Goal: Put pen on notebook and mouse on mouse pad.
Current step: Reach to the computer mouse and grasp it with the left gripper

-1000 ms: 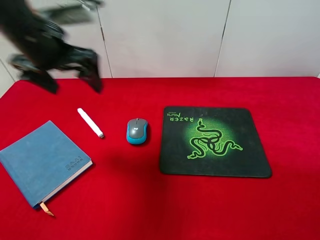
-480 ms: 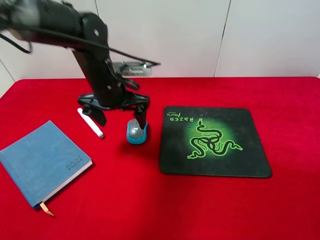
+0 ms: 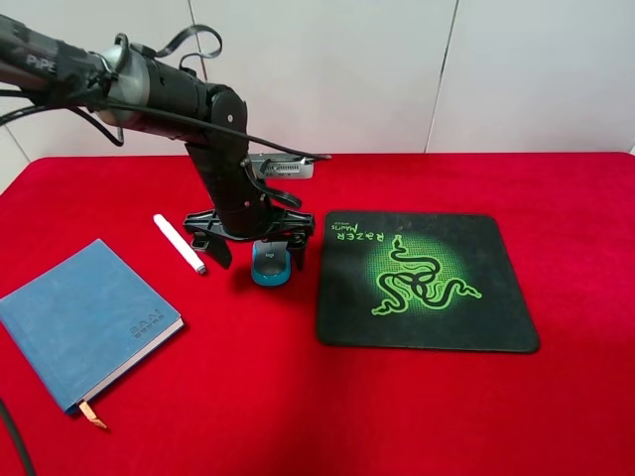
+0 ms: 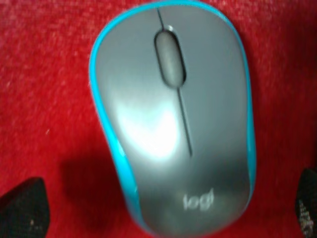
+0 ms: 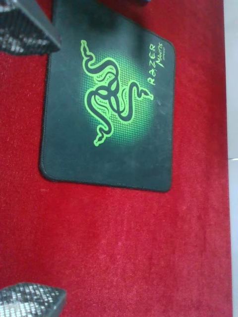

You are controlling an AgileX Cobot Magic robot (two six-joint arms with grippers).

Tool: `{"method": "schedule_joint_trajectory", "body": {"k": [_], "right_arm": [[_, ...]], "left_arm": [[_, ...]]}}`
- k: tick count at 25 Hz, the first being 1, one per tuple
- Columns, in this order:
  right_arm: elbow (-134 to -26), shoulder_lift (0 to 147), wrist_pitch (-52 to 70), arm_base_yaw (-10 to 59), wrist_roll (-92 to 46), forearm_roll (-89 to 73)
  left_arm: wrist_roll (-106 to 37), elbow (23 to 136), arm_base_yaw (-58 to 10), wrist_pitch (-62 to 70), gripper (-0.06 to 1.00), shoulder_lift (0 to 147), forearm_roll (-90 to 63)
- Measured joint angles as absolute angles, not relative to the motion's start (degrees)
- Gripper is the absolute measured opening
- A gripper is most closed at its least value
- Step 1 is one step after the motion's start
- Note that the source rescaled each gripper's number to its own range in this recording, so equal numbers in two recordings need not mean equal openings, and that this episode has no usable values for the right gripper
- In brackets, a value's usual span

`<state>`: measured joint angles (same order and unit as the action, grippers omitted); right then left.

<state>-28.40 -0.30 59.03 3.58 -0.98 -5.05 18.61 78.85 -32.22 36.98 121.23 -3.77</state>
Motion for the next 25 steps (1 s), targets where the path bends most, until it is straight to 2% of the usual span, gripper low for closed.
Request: {"method": "schedule_joint_trajectory", "body": {"k": [5,8,14,20,25], "right_arm": [[-28.40,-0.30,59.03,3.58,-0.98,-5.05],[-28.40,-0.30,59.03,3.58,-0.98,-5.05],[-28.40,-0.30,59.03,3.58,-0.98,-5.05],[-28.40,-0.30,59.03,3.58,-0.98,-5.05],[-28.40,-0.30,59.03,3.58,-0.98,-5.05]], "left_arm": [[19.05,78.90,-32.27,35.47,1.00,122.33,-3.83],[20.20,78.90,-32.34,35.47,0.96,123.25,-3.77],[20.78,78.90,-32.80,35.52,0.75,123.32,-3.61],[20.93,78.90,-32.80,35.57,0.48,123.32,-3.73],[20.93,78.90,-32.80,35.51,0.48,123.32,-3.73]]}}
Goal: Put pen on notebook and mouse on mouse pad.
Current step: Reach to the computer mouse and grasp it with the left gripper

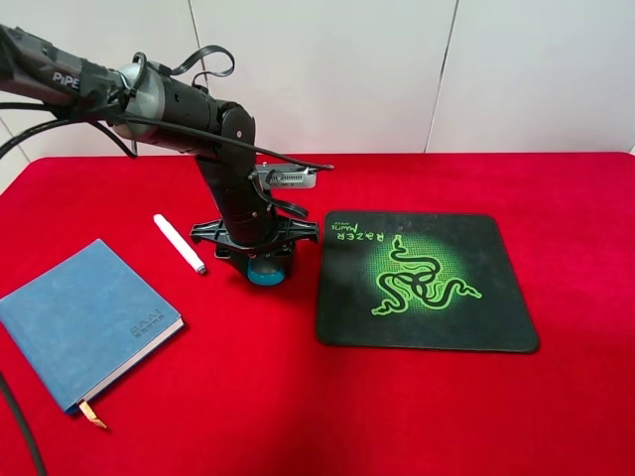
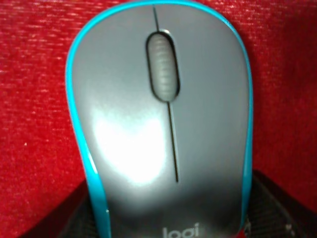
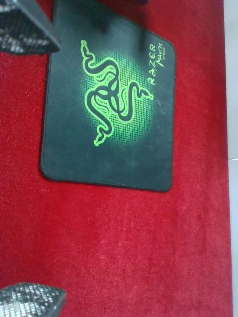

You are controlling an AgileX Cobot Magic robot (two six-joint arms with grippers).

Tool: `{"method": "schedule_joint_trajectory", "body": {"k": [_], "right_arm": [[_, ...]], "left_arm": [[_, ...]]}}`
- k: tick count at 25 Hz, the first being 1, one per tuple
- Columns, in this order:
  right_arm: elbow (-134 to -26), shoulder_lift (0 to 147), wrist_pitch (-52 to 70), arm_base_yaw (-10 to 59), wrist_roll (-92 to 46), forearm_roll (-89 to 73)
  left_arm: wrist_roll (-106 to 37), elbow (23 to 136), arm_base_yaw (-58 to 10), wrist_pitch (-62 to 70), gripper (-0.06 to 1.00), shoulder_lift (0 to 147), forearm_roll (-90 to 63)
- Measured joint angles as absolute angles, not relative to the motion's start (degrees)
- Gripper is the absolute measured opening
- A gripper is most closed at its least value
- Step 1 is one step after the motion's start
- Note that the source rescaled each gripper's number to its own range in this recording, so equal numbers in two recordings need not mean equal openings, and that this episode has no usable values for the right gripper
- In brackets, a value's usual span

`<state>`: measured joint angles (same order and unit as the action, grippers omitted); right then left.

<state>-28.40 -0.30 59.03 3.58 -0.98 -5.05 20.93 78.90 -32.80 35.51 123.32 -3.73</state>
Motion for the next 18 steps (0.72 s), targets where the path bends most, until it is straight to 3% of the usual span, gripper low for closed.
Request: {"method": "schedule_joint_trajectory", "body": {"k": [18], "right_arm": [[-28.40,-0.30,59.03,3.58,-0.98,-5.07]], "left_arm": [[21.18,79.20,-32.85,36.56,0.48,117.70,-3.78]]}}
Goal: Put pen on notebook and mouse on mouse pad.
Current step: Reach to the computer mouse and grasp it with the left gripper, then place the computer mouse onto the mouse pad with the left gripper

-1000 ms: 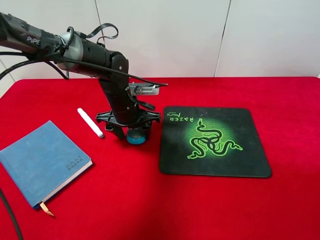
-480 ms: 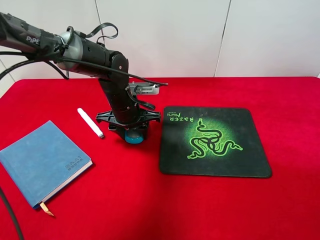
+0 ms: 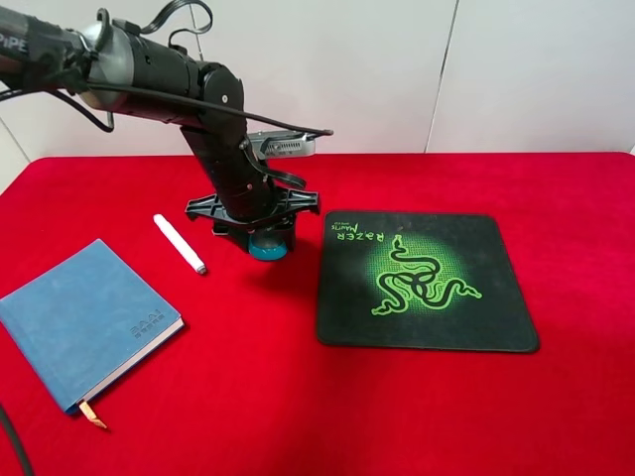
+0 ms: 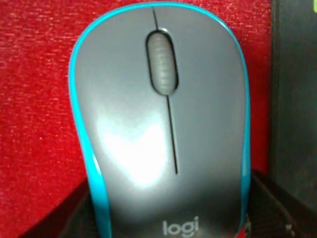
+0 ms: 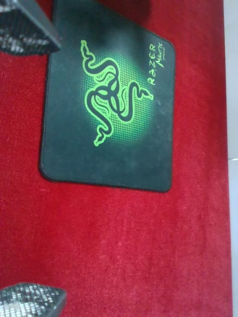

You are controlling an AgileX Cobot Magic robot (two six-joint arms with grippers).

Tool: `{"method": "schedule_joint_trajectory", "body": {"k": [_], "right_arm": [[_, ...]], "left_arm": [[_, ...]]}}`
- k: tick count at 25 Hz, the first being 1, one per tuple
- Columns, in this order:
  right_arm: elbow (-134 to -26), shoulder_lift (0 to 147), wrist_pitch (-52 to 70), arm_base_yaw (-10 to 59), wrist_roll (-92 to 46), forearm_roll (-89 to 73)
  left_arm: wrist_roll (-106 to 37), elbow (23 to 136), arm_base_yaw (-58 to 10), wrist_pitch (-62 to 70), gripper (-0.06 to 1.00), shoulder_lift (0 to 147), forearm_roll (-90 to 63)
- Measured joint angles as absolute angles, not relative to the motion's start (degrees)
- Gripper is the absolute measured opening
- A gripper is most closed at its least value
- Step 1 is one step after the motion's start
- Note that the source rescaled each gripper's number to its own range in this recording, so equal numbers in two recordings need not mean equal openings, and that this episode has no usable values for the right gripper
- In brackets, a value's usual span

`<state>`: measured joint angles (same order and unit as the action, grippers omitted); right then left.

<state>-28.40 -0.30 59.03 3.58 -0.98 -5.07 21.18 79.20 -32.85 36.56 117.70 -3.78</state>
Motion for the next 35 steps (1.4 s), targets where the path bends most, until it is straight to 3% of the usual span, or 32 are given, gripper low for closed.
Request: {"method": "schedule_joint_trajectory", "body": {"k": [11,25,35], "right_arm": [[-28.40,-0.30,59.03,3.58,-0.98,-5.24],[-28.40,-0.30,59.03,3.58,-0.98,-5.28],[-28.40,-0.30,59.03,3.58,-0.98,-5.36]], "left_arm": [[20.58,90.29,-38.23,42.75,0.48,119.52,-3.59],[18.43,109.87,-49.11,46.45,0.48,137.25,-3.59],[18.34,112.09,-50.25,46.52,0.48,140.22,-4.76]]}}
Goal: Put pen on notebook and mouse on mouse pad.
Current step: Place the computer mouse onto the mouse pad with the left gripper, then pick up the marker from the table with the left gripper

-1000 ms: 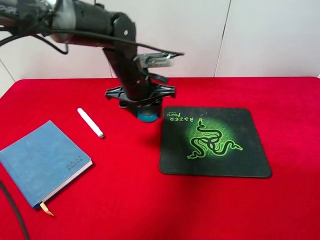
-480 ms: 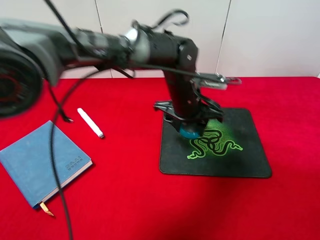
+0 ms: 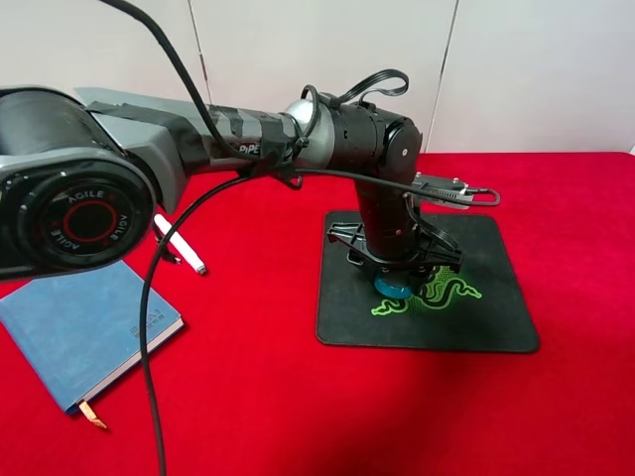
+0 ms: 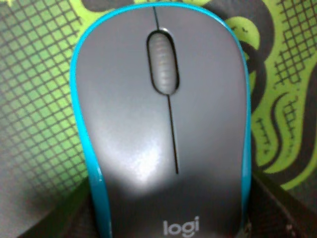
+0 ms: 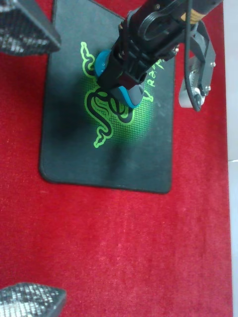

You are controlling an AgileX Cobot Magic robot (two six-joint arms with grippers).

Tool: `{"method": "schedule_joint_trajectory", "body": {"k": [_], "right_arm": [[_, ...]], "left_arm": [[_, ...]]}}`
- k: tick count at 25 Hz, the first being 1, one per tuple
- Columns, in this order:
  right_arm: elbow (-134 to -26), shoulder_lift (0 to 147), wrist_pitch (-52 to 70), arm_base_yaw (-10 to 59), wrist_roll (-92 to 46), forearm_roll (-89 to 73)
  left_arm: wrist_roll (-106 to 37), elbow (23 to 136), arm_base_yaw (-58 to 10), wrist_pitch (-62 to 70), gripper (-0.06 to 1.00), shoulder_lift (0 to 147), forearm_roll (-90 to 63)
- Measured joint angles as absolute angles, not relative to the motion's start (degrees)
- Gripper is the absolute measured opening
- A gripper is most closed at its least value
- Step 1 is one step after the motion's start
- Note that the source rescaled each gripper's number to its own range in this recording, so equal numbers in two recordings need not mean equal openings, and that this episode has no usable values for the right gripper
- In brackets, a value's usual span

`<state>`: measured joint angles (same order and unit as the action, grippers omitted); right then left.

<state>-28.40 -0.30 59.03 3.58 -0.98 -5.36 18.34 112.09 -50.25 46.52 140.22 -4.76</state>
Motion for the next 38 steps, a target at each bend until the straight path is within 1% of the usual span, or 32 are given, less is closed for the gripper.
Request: {"method": "schedule_joint_trajectory", "body": {"k": [1,2,3,6,7,10,16,22,25,30,35,38], "right_arm": [[-28.40,-0.30,59.03,3.58,-0.98,-5.36],[-28.40,-0.30,59.03,3.58,-0.98,-5.36],[-28.40,-0.30,59.03,3.58,-0.98,-5.36],[-28.40,-0.30,59.03,3.58,-0.98,-5.36],[-28.40,-0.30,59.03,3.58,-0.98,-5.36],[-28.40,-0.30,59.03,3.58,-0.98,-5.36],[-28.40,-0.30,59.03,3.58,-0.98,-5.43],[-28.40,-0.30,59.03,3.58,-0.98,-5.43],[-28.40,-0.30,59.03,3.58,-0.98,-5.43],[-28.40,-0.30,59.03,3.58,-0.98,-5.48],[-28.40,-0.30,59.03,3.58,-0.98,-5.48],[-28.40,-0.30,59.03,3.58,-0.98,-5.48]], "left_arm": [[18.34,112.14,-50.25,46.58,0.48,140.22,-5.13],[18.34,112.16,-50.25,46.57,0.51,140.22,-5.36],[18.34,112.16,-50.25,46.57,0.57,140.22,-5.62],[18.34,112.16,-50.25,46.53,0.85,140.22,-6.17],[18.34,112.16,-50.25,46.53,0.91,140.22,-6.64],[18.31,112.20,-50.41,46.81,0.97,139.84,-7.38],[19.71,112.20,-49.51,52.67,1.00,135.52,-6.69],[20.98,111.79,-45.32,59.12,1.00,129.01,-2.02],[21.18,108.73,-42.71,59.40,1.00,125.04,-1.18],[21.62,96.19,-37.25,55.21,1.00,116.87,-1.19],[24.47,81.78,-30.07,48.61,1.00,106.85,-1.19],[26.60,75.50,-25.56,46.65,0.99,102.53,-1.19]]}}
